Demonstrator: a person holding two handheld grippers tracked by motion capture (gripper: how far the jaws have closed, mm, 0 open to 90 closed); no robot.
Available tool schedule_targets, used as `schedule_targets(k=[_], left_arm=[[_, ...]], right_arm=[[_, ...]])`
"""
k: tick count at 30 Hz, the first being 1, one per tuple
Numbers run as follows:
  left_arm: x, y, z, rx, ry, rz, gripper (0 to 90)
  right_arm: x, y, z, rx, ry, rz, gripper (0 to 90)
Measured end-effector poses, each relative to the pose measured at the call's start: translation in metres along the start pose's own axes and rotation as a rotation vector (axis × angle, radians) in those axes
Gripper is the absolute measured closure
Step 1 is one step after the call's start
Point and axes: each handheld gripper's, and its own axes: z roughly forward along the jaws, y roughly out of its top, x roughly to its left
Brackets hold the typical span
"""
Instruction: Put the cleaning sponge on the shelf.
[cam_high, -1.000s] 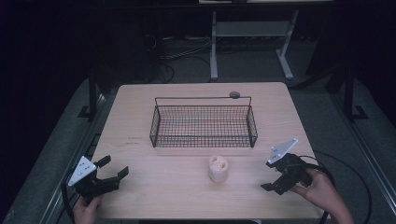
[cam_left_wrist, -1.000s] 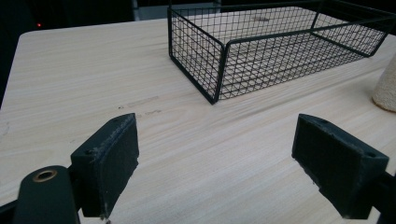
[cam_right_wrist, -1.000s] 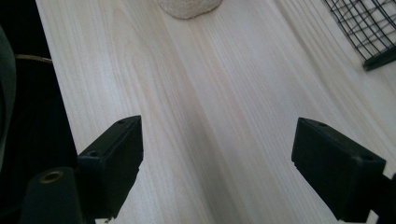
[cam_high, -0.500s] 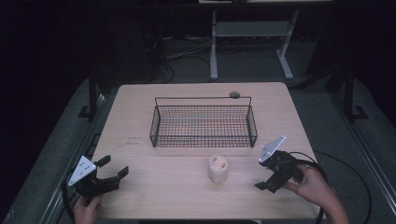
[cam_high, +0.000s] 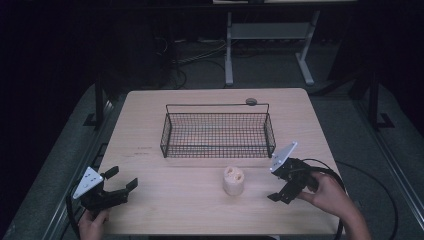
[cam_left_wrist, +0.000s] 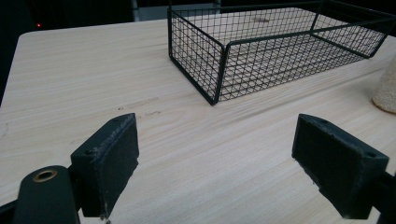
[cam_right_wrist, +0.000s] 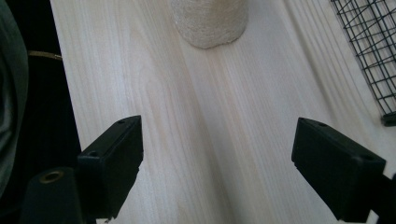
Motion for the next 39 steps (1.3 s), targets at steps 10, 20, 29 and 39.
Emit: schedule_targets(k=[10, 20, 29, 39], left_arm=[[0.0, 0.0, 0.0, 0.0, 0.0, -0.001, 13.9], [0.001, 0.0, 0.0, 0.002, 0.002, -0.002, 13.9], [0.002, 0.0, 0.0, -0.004, 0.003, -0.008, 14.0], [0.001, 0.0, 0.0, -0.003, 0.002, -0.005, 13.9]], right_arm=[[0.001, 0.008, 0.002, 0.009, 0.01, -0.019, 16.2], [0.003, 0.021, 0.004, 0.024, 0.019, -0.05, 16.2], [0.004, 0.034, 0.005, 0.035, 0.027, -0.075, 16.2], [0.004, 0.054, 0.006, 0.037, 0.04, -0.111, 16.2]])
